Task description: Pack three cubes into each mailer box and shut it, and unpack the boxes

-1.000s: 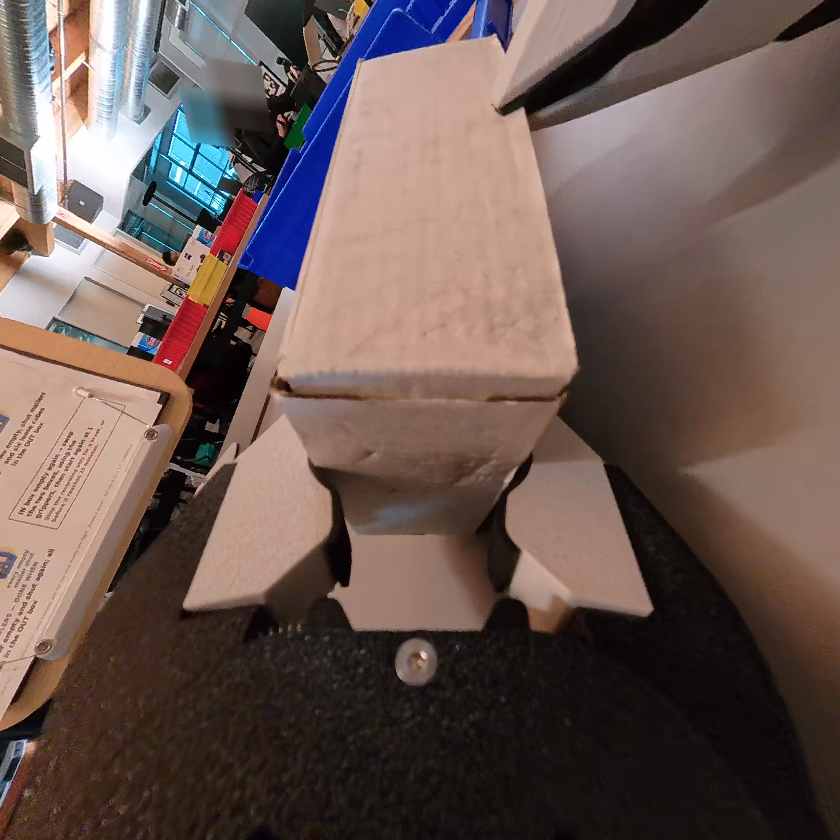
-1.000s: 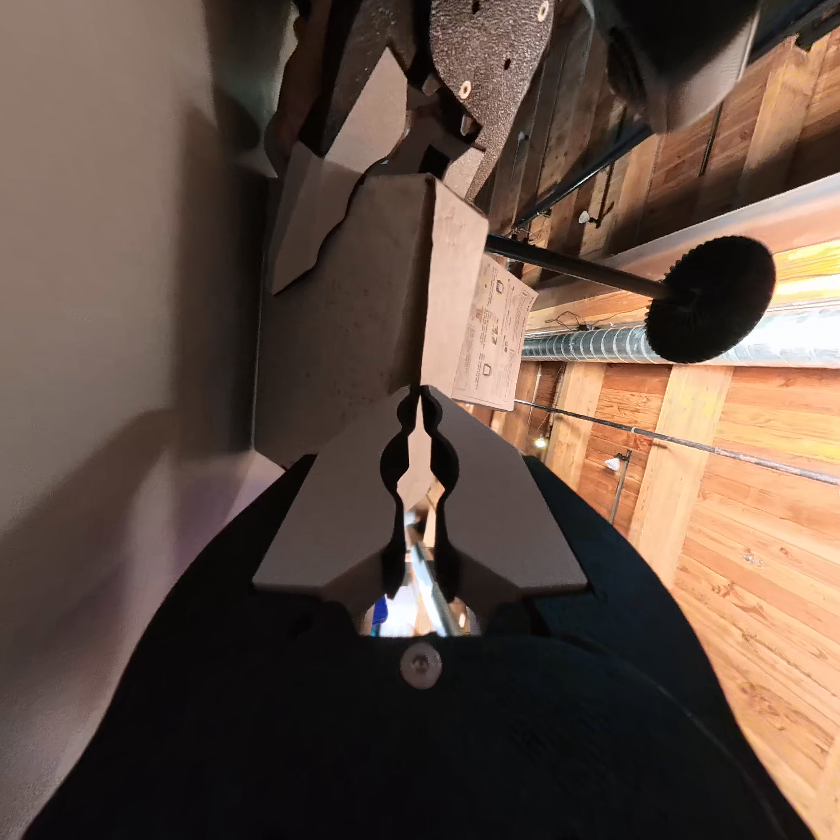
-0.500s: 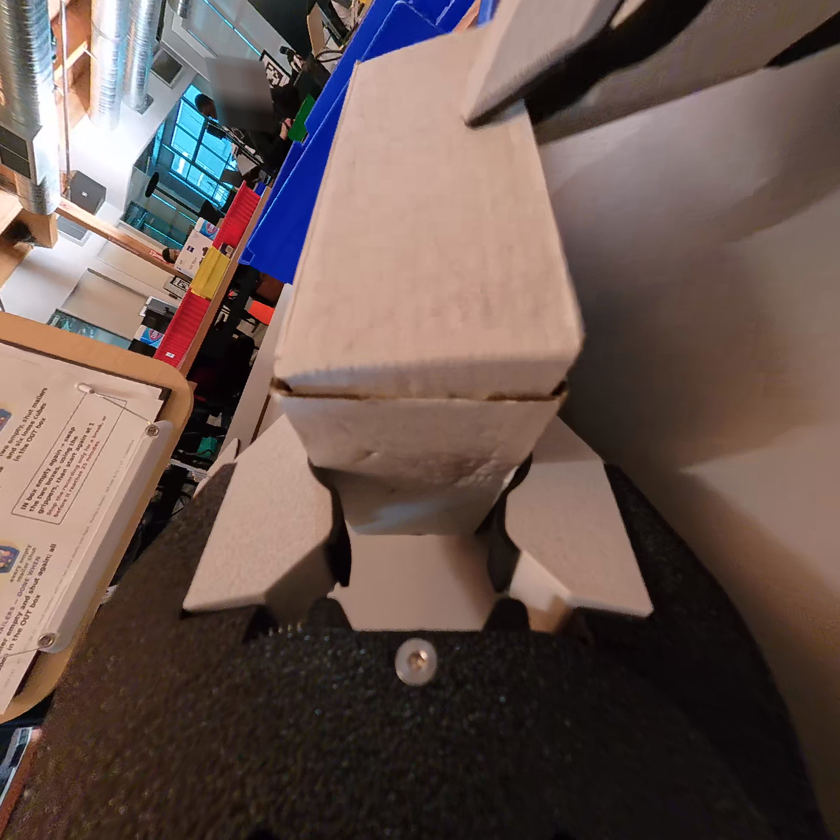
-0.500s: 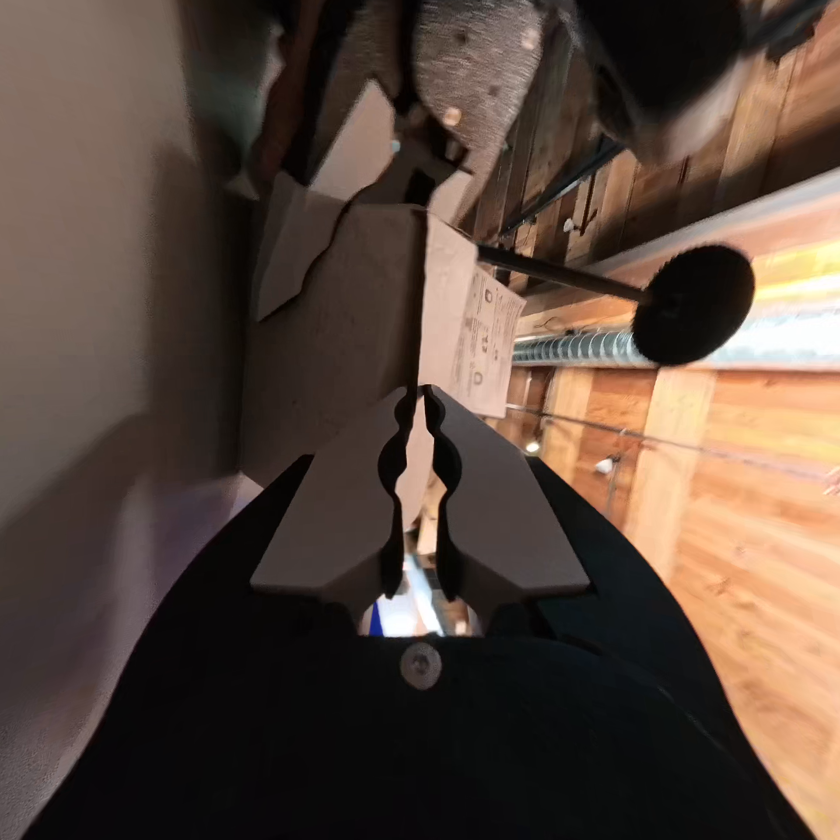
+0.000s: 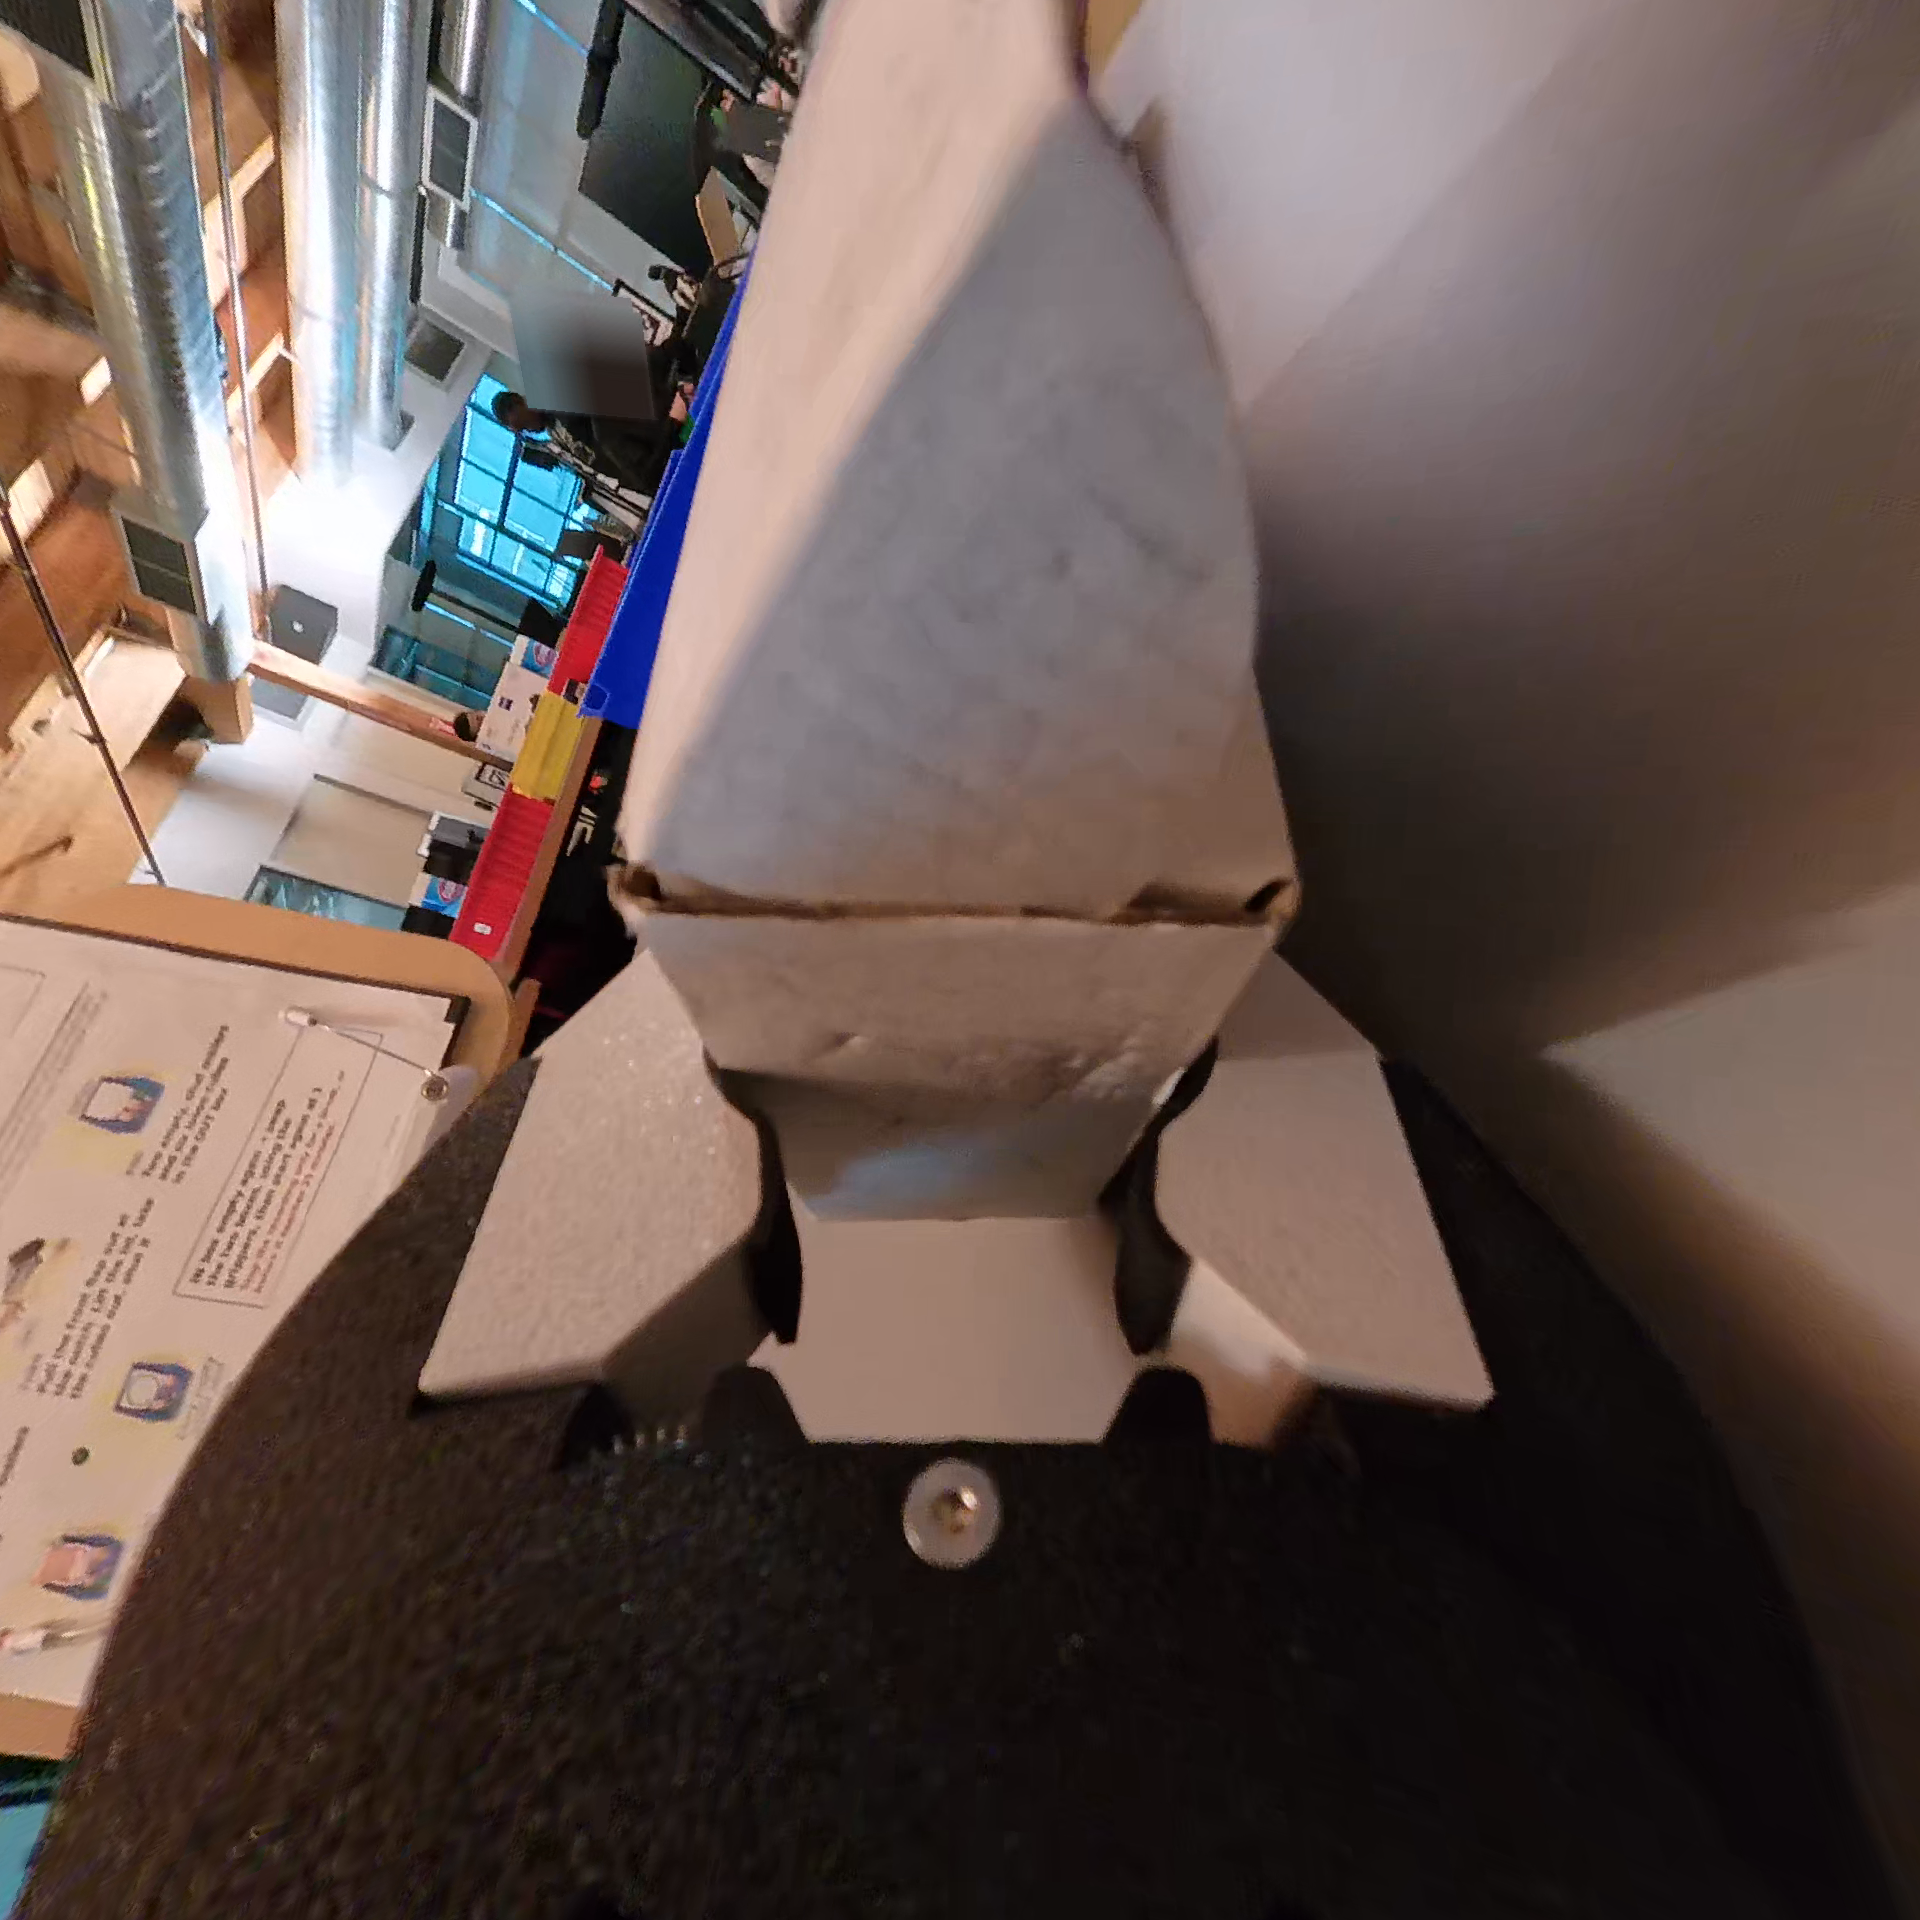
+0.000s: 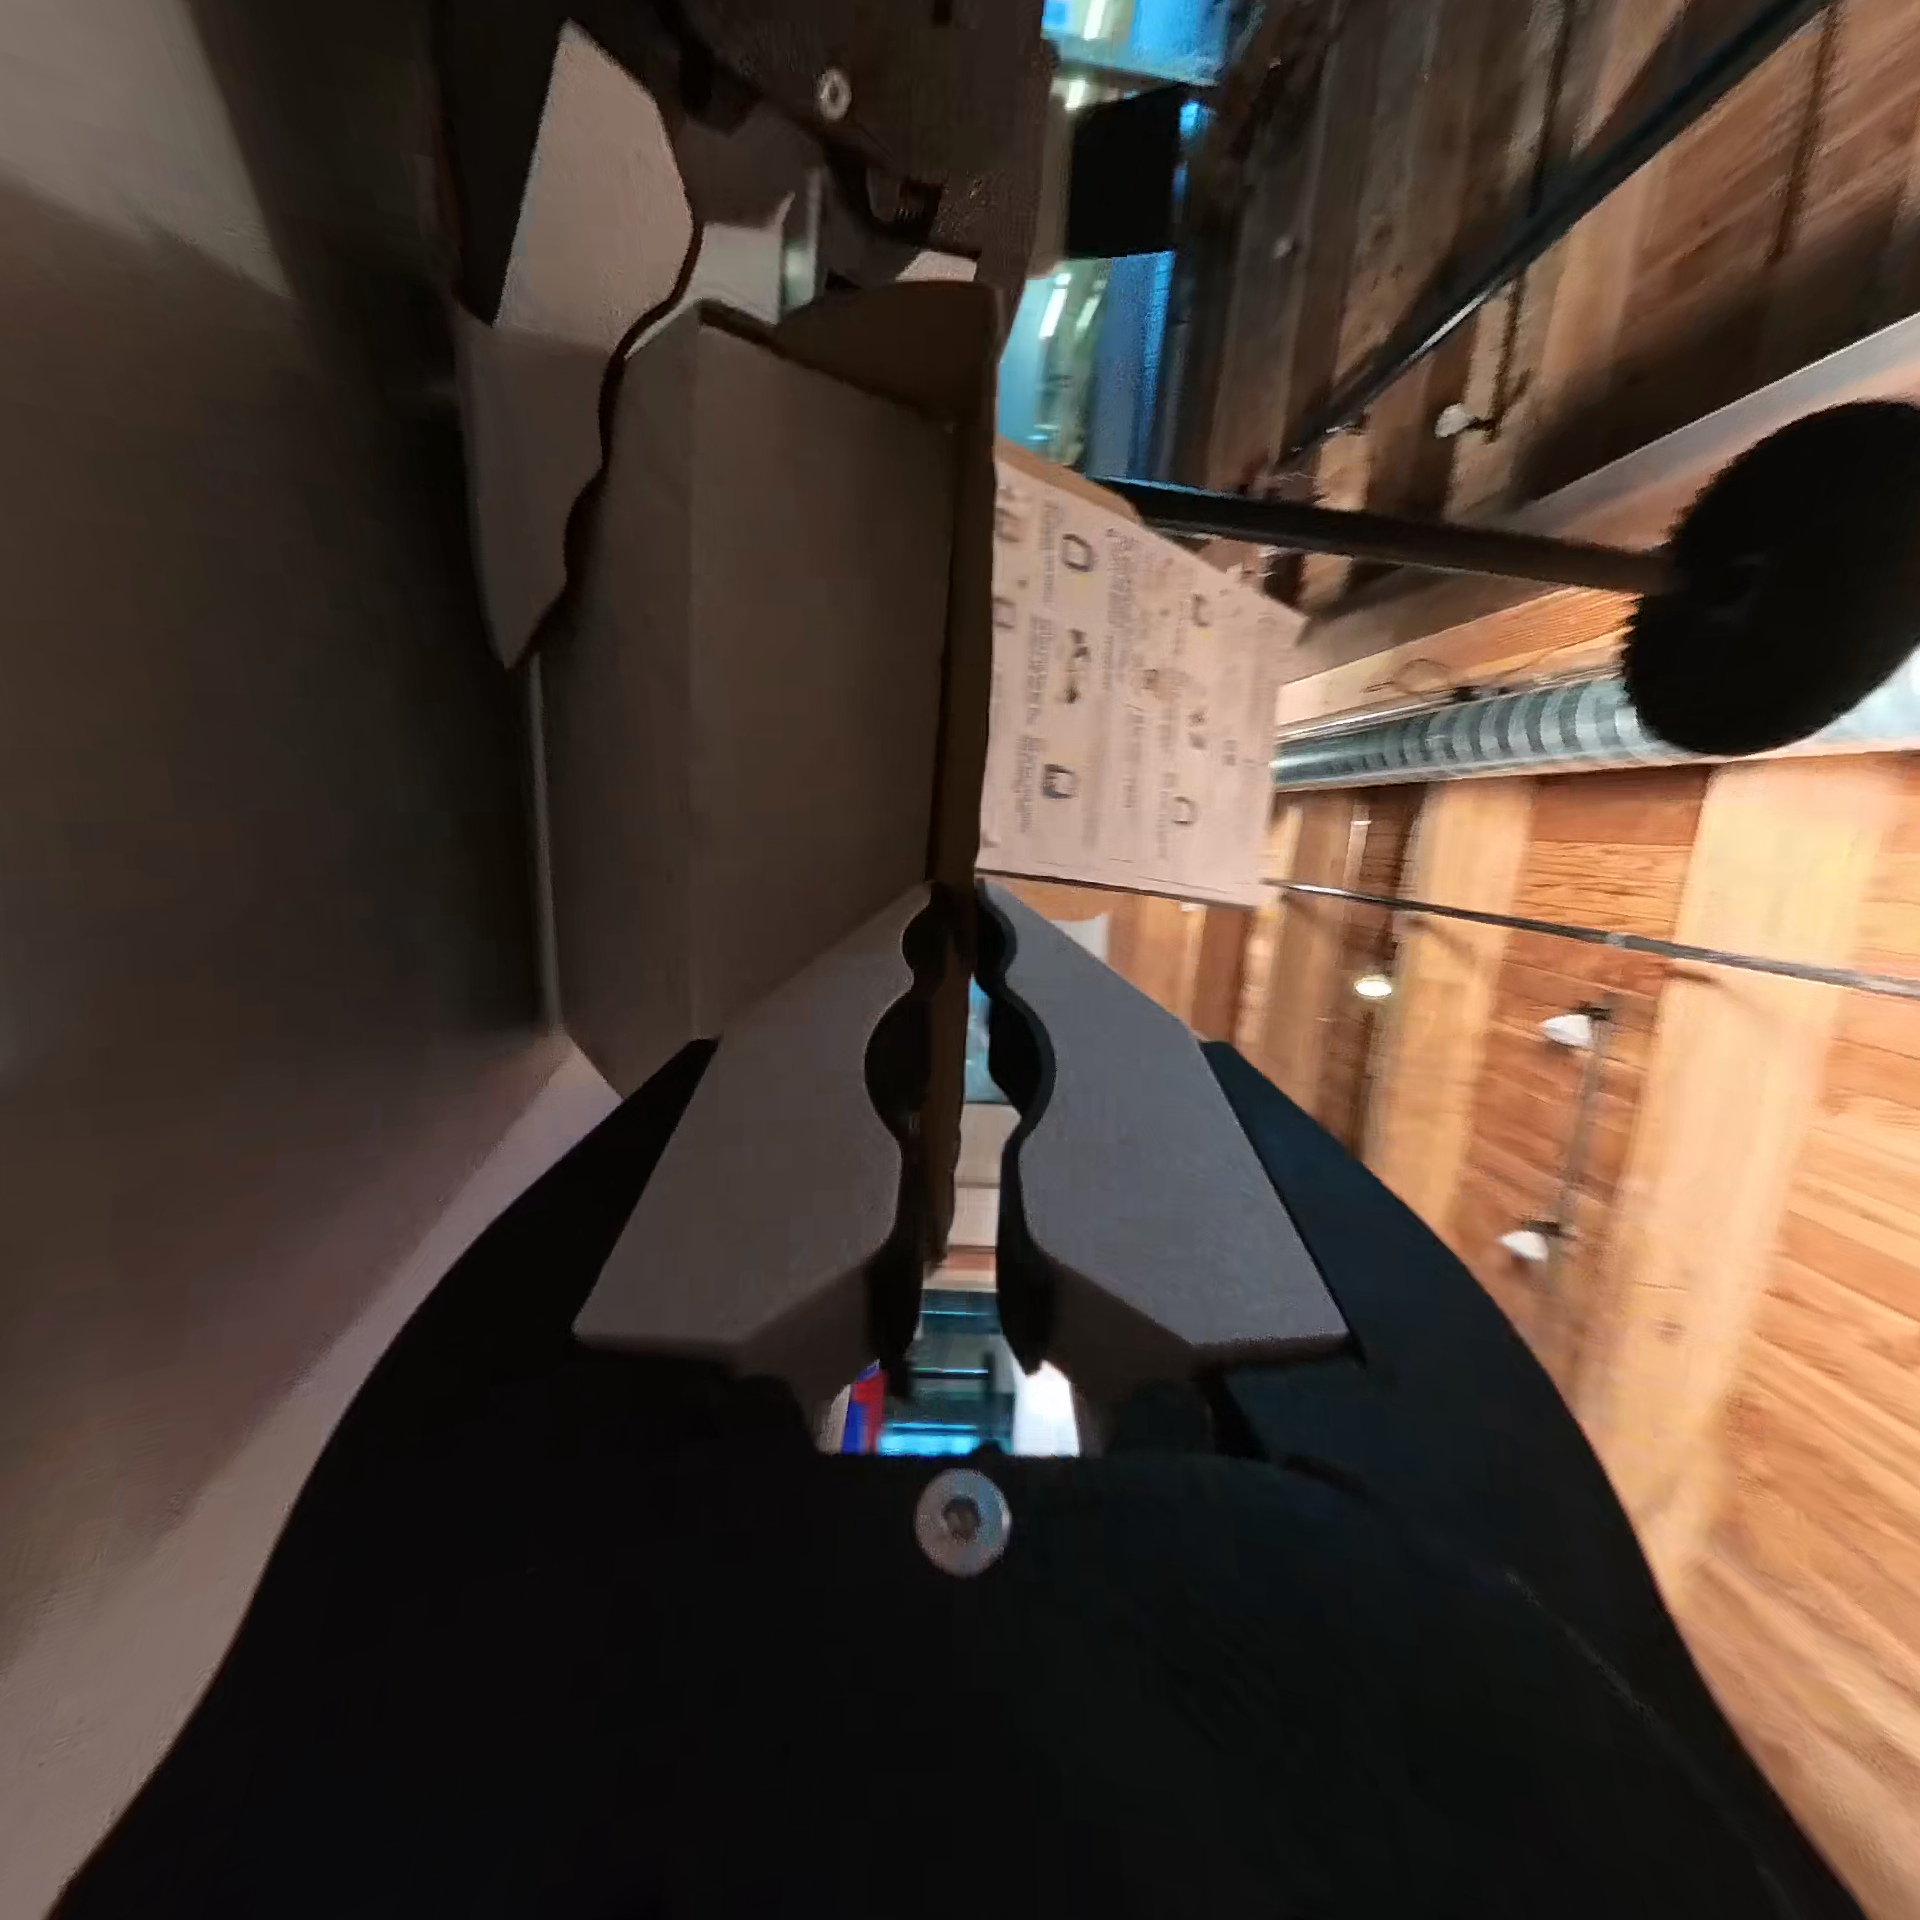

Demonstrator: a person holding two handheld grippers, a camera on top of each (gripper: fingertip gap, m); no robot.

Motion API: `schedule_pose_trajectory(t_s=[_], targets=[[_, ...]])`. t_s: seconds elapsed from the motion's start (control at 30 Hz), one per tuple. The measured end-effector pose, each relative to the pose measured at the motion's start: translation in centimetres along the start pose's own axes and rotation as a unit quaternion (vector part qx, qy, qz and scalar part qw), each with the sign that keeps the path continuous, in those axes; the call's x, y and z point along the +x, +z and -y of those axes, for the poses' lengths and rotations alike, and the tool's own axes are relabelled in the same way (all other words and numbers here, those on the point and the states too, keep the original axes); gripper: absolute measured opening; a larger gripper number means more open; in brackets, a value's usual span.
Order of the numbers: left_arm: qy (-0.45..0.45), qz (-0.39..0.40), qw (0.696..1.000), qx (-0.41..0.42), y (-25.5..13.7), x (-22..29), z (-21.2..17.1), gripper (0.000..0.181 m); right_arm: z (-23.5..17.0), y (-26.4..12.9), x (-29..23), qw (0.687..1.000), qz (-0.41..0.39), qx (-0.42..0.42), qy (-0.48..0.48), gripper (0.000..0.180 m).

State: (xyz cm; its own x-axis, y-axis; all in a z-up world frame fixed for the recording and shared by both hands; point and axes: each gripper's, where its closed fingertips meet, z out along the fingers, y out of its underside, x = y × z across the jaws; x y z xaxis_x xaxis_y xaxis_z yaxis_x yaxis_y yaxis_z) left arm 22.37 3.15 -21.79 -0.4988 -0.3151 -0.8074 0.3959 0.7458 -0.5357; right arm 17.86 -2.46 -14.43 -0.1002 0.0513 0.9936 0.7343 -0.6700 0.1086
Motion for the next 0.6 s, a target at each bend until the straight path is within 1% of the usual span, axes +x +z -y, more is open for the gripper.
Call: schedule_pose_trajectory(t_s=[0.07, 0.1, 0.13, 0.17, 0.23, 0.3, 0.37, 0.47, 0.53, 0.57, 0.6], targets=[[0.022, 0.005, 1.000, 0.003, -0.2, -0.1, -0.1, 0.072, 0.4, -0.2, 0.2, 0.997, 0.050, 0.003, 0.052, 0.000], [0.030, 0.009, 1.000, 0.003, -0.3, -0.1, -0.2, 0.072, 0.6, -0.2, 0.1, 0.992, 0.082, 0.007, 0.094, 0.000], [0.042, 0.012, 0.999, 0.001, -0.4, -0.1, -0.3, 0.072, 0.8, -0.2, 0.2, 0.986, 0.100, 0.014, 0.135, 0.000], [0.063, 0.018, 0.998, -0.003, -0.5, -0.2, -0.5, 0.072, 0.8, -0.2, 0.6, 0.979, 0.106, 0.019, 0.173, 0.004], [0.088, 0.035, 0.995, -0.010, -0.8, -0.5, -0.8, 0.074, 0.8, -0.1, -0.3, 0.966, 0.152, 0.015, 0.209, 0.001], [0.071, 0.051, 0.996, -0.002, -1.3, -0.9, -0.8, 0.079, 1.2, 0.2, 0.0, 0.973, 0.132, 0.017, 0.190, 0.001], [0.048, 0.054, 0.997, -0.010, -2.2, -1.4, -1.1, 0.083, 1.5, 0.5, 0.1, 0.976, 0.134, 0.005, 0.171, 0.000], [-0.039, 0.017, 0.999, -0.029, -4.6, -1.2, -1.7, 0.090, 2.0, 0.9, 0.5, 0.970, 0.148, -0.006, 0.192, 0.001], [-0.084, 0.015, 0.996, -0.027, -6.9, -1.4, -1.5, 0.095, 1.9, 1.3, 1.0, 0.968, 0.151, -0.016, 0.202, 0.001], [-0.099, 0.028, 0.994, -0.020, -8.3, -1.7, -1.1, 0.090, 1.9, 1.4, 1.2, 0.965, 0.154, -0.023, 0.210, 0.002], [-0.109, 0.042, 0.993, -0.010, -9.6, -1.9, -0.5, 0.079, 1.9, 1.6, 1.4, 0.963, 0.154, -0.029, 0.221, 0.002]])
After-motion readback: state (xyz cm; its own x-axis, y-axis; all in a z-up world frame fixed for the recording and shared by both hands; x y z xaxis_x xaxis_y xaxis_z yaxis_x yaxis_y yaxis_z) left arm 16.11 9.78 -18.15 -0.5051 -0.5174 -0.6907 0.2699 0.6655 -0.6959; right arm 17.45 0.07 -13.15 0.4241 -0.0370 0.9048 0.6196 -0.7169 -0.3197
